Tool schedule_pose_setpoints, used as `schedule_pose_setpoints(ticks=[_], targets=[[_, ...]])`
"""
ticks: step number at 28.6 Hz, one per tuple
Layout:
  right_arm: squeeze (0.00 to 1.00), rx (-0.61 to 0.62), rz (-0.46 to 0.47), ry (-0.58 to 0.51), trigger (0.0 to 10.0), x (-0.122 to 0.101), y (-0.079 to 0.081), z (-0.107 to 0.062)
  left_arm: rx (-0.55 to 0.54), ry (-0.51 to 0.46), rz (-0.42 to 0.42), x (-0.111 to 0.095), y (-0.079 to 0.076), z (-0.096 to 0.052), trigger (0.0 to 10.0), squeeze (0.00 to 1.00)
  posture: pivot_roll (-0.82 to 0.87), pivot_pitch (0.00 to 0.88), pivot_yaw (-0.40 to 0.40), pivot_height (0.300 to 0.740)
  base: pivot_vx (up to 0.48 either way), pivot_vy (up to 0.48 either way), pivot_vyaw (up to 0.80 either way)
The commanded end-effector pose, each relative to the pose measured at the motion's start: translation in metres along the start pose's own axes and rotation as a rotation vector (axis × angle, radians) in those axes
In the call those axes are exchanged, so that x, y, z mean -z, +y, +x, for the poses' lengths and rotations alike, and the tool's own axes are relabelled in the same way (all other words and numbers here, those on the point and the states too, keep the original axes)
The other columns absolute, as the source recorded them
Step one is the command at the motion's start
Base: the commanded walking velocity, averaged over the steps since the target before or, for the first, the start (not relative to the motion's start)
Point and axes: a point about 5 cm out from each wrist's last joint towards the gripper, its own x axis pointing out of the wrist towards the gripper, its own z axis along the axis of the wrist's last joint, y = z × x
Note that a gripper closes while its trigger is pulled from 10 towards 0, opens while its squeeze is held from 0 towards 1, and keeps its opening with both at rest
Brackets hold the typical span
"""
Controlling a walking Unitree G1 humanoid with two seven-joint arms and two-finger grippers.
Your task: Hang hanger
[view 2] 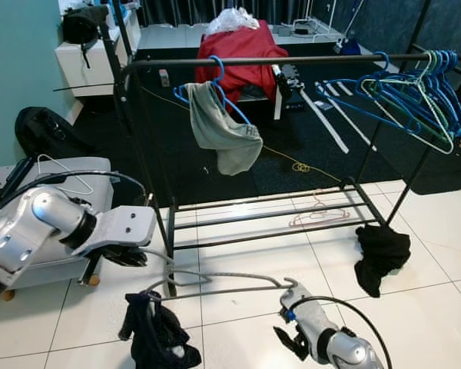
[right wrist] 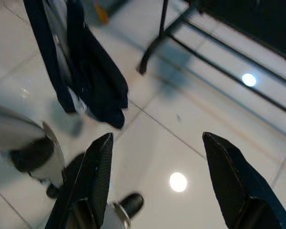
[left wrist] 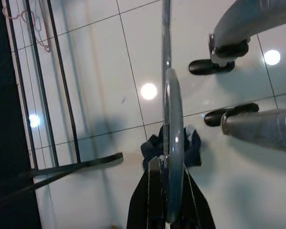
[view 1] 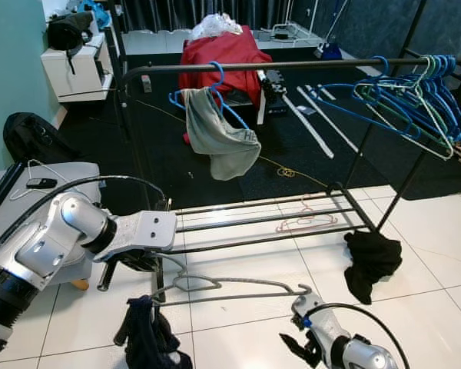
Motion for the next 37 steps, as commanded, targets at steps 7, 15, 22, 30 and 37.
schedule_pose_setpoints(ticks=[7,15,22,30,37], targets=[[0.00,-0.377,0.110,-0.011,10.0,-0.018,0.041,-0.023,0.010,0.032,0.017,0.003,0.000,0.003,0.0,0.00,-0.06,0.081,0.025,0.740,0.000,0.000,0.00],[0.00,0.059,-0.009,-0.002,10.0,-0.004,-0.001,-0.006,0.005,0.025,0.021,0.001,0.002,0.003,0.0,0.00,-0.06,0.082,0.024,0.740,0.000,0.000,0.00],[0.02,0.096,-0.042,-0.360,10.0,-0.063,-0.008,-0.012,0.011,0.033,0.021,0.003,0.001,0.003,0.0,0.00,-0.05,0.091,0.022,0.740,0.000,0.000,0.00],[1.00,-0.280,0.075,-0.558,10.0,-0.132,0.002,-0.038,0.034,0.036,0.028,0.003,-0.003,0.007,0.0,0.00,-0.06,0.095,0.020,0.740,0.000,0.000,0.00],[1.00,-0.395,0.044,-0.440,10.0,-0.128,0.003,-0.041,0.038,0.028,0.039,0.001,-0.002,0.012,0.0,0.00,-0.06,0.096,0.017,0.740,0.000,0.000,0.00]])
